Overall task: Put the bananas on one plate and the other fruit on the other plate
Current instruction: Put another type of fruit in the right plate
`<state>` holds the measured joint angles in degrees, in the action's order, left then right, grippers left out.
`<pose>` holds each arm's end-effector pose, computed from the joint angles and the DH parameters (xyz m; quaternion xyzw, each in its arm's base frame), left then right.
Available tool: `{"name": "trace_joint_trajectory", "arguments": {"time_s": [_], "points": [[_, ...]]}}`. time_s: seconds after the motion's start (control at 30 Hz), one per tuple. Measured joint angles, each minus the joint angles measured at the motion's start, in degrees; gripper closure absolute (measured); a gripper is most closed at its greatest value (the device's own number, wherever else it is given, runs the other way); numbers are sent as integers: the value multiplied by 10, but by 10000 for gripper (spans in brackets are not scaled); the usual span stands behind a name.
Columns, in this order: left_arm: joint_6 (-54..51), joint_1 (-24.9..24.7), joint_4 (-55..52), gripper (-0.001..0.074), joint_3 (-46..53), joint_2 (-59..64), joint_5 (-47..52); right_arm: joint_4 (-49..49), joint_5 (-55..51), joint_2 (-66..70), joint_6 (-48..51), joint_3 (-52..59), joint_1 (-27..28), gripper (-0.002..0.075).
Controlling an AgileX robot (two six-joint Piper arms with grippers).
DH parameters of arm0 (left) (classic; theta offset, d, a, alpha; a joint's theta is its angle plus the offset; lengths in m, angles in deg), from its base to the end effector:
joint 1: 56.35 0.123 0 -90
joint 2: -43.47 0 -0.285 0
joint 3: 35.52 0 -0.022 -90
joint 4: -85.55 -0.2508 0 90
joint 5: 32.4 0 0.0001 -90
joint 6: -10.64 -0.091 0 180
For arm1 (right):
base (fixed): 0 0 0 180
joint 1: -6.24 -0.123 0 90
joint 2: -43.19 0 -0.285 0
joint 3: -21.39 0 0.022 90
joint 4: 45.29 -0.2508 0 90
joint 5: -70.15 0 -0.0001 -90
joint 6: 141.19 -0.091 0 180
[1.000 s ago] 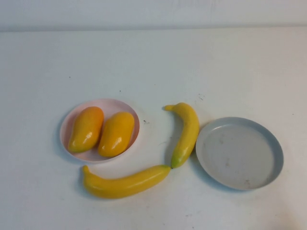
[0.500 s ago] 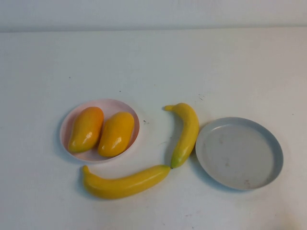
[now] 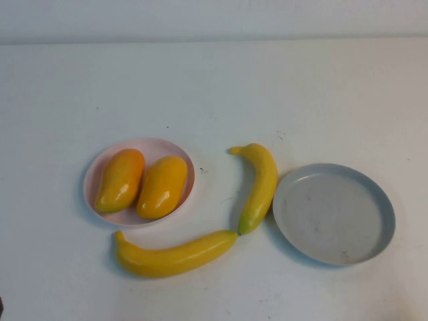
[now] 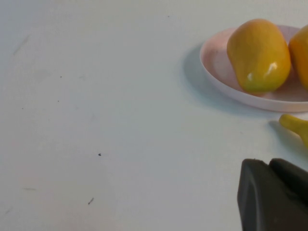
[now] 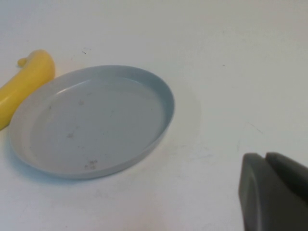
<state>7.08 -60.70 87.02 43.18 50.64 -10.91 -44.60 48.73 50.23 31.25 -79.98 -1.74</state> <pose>0.0524 -0.0048 0.1713 0.0488 0.8042 -0.0149 0.5922 0.0521 0.0069 0.1720 -0.0061 0.8043 0.0753 0.5894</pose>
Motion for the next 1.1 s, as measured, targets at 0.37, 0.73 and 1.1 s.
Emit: {"name": "trace_joint_trajectory", "arguments": {"time_s": [0.37,0.73,1.1], "points": [[-1,0,0,733,0,0,0,0,0,0,0,0,0,742],[-2,0,0,733,0,0,0,0,3,0,0,0,0,742],[-2,0,0,733,0,0,0,-153,267,0,-20,1,0,742]]}}
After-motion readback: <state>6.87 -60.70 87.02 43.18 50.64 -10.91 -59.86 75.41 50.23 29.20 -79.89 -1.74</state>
